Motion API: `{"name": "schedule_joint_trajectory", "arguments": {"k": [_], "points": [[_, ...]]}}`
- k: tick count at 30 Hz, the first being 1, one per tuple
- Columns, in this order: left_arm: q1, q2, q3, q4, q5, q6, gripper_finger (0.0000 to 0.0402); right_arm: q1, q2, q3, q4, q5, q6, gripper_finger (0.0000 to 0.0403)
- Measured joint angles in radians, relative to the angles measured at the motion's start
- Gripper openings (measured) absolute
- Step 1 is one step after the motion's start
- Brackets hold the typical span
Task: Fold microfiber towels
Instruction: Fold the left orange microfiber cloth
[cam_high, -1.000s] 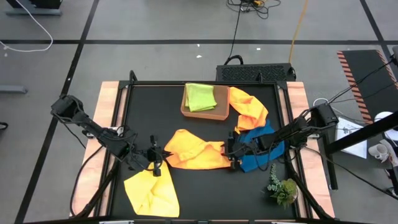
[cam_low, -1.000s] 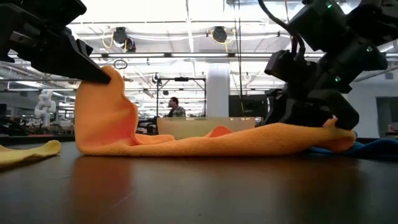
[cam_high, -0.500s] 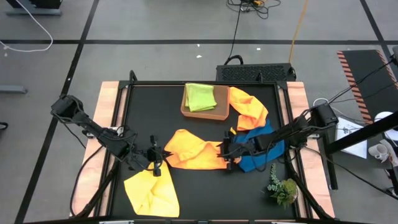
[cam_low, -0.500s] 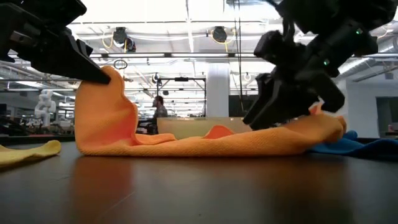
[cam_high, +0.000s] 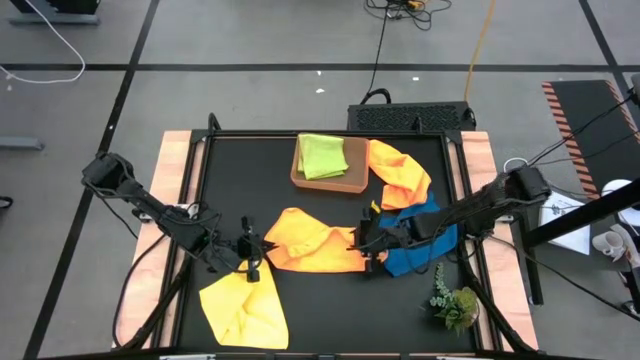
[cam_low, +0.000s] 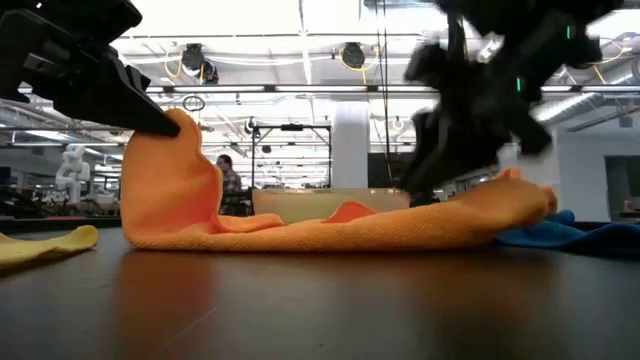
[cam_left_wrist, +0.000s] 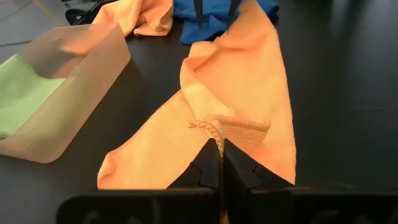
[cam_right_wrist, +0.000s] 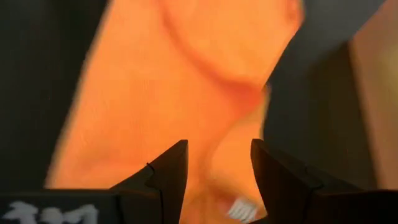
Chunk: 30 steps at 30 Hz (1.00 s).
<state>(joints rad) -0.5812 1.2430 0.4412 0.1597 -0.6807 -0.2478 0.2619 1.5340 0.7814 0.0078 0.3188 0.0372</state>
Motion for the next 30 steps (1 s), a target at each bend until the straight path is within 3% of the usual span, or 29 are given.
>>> {"name": "schedule_joint_trajectory", "arguments": {"k": [7, 19, 30], "points": [[0.000, 0.000, 0.000, 0.001, 0.000, -0.002, 0.0003, -0.001, -0.095, 0.092, -0.114, 0.023, 0.010, 0.0169], [0.000, 0.000, 0.000, -0.002, 0.002, -0.021, 0.0007, -0.001, 0.124, 0.145, -0.205, -0.011, 0.079, 0.0169], [0.000, 0.000, 0.000, -0.007, 0.003, -0.023, 0.0004, -0.001, 0.155, 0.147, -0.228, 0.031, 0.070, 0.0168]]}}
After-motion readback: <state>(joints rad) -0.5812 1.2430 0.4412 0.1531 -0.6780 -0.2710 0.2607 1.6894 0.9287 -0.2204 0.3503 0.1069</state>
